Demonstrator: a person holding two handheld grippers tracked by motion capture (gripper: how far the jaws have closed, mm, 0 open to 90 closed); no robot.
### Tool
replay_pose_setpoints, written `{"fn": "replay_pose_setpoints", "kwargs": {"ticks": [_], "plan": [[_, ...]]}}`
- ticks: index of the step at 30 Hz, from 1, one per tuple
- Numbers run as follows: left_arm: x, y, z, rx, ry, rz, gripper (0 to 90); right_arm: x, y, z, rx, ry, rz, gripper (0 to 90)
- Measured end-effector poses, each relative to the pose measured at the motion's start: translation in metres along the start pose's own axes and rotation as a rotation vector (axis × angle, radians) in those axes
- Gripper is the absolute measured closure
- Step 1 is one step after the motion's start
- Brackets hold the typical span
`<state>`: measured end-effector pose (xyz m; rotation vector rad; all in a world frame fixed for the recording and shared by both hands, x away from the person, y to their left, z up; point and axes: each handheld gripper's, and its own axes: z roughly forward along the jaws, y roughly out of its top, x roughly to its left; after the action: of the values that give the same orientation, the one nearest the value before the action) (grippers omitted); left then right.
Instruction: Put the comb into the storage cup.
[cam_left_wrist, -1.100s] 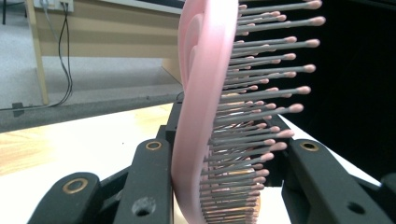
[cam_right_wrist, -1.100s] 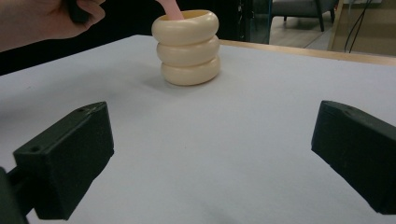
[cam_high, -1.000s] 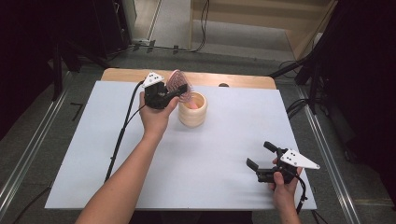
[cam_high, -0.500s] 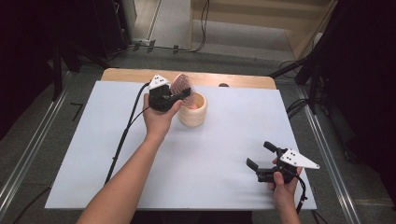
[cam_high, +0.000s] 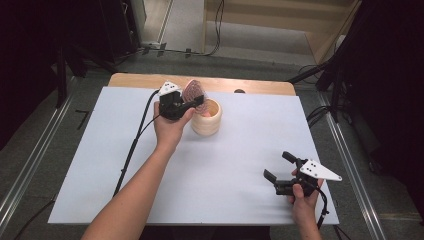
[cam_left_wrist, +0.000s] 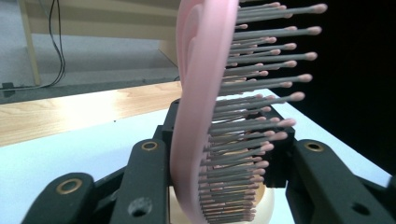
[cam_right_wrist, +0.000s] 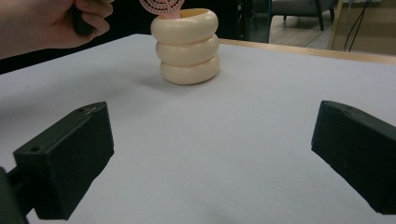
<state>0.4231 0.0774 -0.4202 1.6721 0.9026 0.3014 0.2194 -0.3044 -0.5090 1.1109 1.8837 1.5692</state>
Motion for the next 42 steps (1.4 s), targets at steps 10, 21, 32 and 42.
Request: {"fn": "replay_pose_setpoints", "kwargs": {"ticks": [10, 21, 32, 42], "plan": [[0.006, 0.002, -0.01, -0.015, -0.007, -0.011, 19.7, 0.0, 0.0, 0.0, -0.002, -0.001, 0.0, 0.0], [0.005, 0.004, -0.026, -0.049, -0.062, 0.031, 0.0, 0.0, 0.0, 0.0, -0.002, -0.001, -0.001, 0.0], [-0.002, 0.0, -0.039, -0.06, -0.077, 0.083, 0.0, 0.0, 0.0, 0.0, -0.003, -0.002, -0.003, 0.0], [-0.002, -0.005, -0.056, -0.063, -0.082, 0.1, 0.0, 0.001, 0.0, 0.0, -0.001, -0.005, -0.005, 0.0]]}}
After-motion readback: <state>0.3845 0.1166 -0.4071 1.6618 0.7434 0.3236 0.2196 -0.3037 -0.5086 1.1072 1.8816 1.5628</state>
